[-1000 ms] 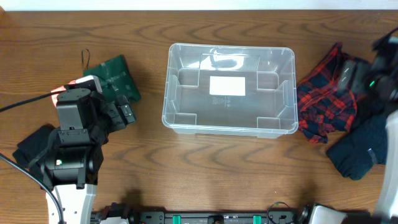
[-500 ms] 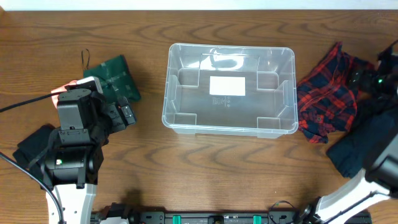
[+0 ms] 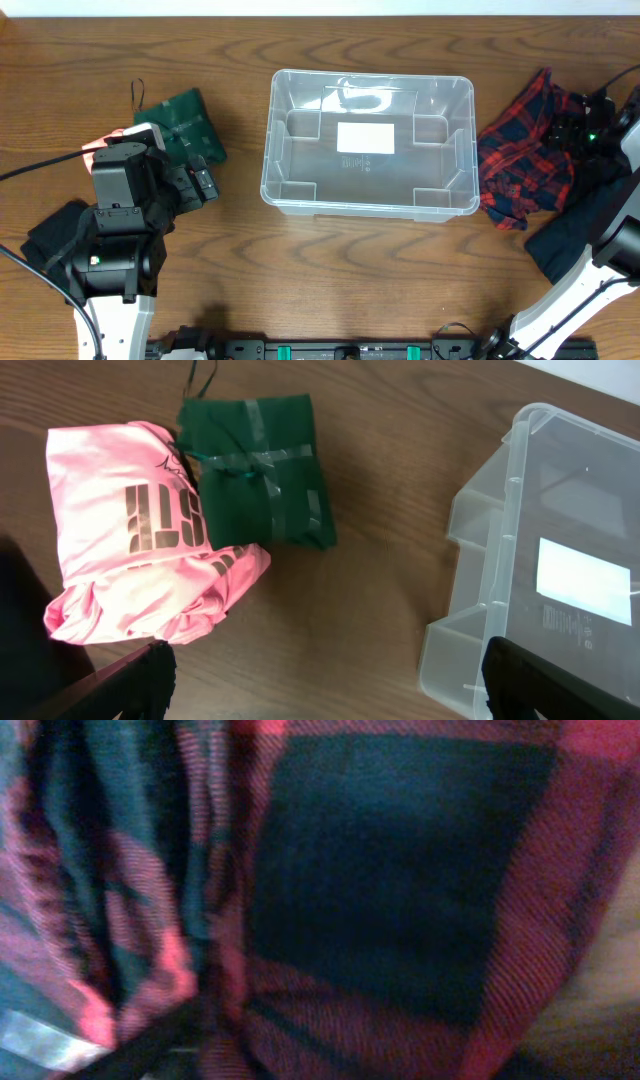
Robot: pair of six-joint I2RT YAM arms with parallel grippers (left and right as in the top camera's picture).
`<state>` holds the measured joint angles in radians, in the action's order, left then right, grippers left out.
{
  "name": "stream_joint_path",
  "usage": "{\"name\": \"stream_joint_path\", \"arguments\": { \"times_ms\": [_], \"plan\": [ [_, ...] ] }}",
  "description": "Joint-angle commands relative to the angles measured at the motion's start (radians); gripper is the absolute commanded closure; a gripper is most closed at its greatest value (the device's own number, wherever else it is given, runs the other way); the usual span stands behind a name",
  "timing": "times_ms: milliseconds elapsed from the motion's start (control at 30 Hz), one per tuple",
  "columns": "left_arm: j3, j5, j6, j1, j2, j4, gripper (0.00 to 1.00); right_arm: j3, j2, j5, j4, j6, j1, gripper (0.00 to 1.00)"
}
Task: Pack container
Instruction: 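Reach the right gripper to the plaid shirt and grasp it, then lift the plaid shirt and lower it into the container, release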
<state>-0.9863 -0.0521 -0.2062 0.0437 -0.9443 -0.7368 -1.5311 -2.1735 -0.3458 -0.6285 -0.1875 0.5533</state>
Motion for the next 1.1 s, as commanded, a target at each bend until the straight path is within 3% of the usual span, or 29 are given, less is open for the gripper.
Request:
{"name": "stream_joint_path", "arguments": {
  "times_ms": [0, 100, 300, 667, 867, 1067],
  "plan": [
    [-0.024, 0.008, -0.002, -0.003, 0.003, -0.003, 0.02, 0.002, -0.04, -0.056, -0.015, 0.0, -0.001, 0.66],
    [-0.024, 0.008, -0.002, -0.003, 0.002, -0.003, 0.02, 0.001, -0.011, -0.105, -0.022, 0.019, -0.001, 0.99],
    [-0.024, 0.008, -0.002, -0.003, 0.003, -0.003, 0.02, 0.001, 0.164, -0.113, -0.035, 0.082, -0.005, 0.99],
    [-0.024, 0.008, -0.002, -0.003, 0.002, -0.011, 0.02, 0.0, 0.708, -0.114, -0.113, 0.107, -0.1, 0.99],
    [-0.024, 0.008, -0.002, -0.003, 0.002, -0.015, 0.02, 0.0, 0.879, -0.115, -0.127, 0.131, -0.275, 0.99],
    [-0.024, 0.008, -0.002, -0.003, 0.002, -0.019, 0.02, 0.0, 0.87, -0.114, -0.124, 0.052, -0.502, 0.99]
  ]
}}
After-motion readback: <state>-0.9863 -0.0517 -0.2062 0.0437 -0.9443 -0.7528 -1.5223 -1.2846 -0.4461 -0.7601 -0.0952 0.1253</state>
